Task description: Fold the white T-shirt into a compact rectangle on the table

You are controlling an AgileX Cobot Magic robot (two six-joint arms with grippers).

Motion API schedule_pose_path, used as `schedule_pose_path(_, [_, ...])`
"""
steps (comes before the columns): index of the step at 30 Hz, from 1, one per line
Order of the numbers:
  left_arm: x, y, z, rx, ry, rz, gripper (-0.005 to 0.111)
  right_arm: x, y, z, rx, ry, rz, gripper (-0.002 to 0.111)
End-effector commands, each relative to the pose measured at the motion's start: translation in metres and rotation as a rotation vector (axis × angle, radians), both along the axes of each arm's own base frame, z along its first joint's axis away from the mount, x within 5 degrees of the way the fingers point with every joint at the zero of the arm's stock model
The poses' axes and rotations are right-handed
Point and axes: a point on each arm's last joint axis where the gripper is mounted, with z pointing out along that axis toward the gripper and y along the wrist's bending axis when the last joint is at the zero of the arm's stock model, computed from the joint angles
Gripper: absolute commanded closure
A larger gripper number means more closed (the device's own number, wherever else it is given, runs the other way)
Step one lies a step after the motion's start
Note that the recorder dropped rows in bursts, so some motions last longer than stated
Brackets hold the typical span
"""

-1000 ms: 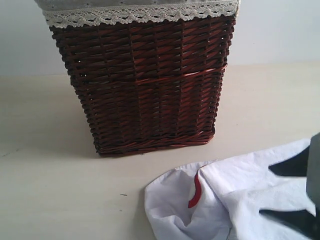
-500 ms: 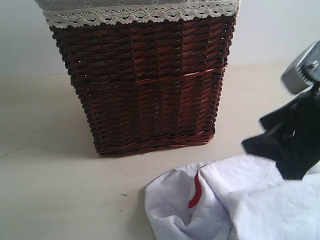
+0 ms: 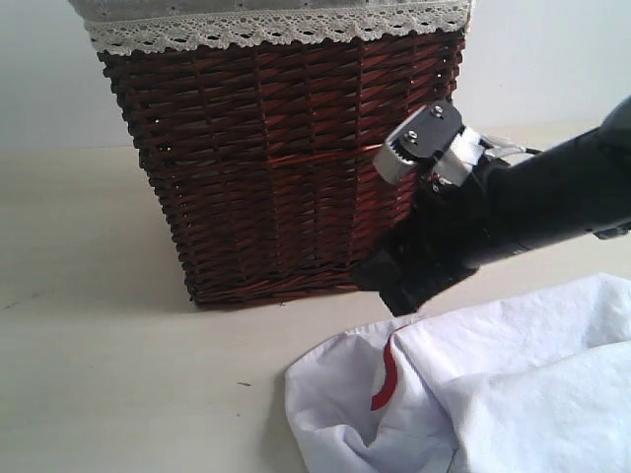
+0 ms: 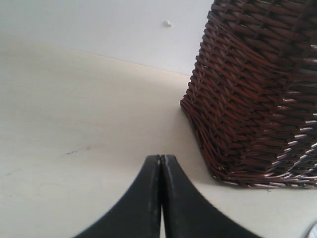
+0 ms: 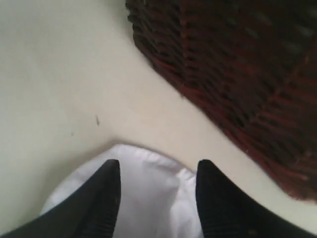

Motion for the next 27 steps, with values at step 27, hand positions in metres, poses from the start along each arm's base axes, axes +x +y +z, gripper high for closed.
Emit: schedule_pose_path(27, [-0.001, -0.001, 0.0, -0.006, -0.005, -0.007, 0.107, 0.085, 0.102, 0.048, 0.043, -0.385, 0.184, 0.103])
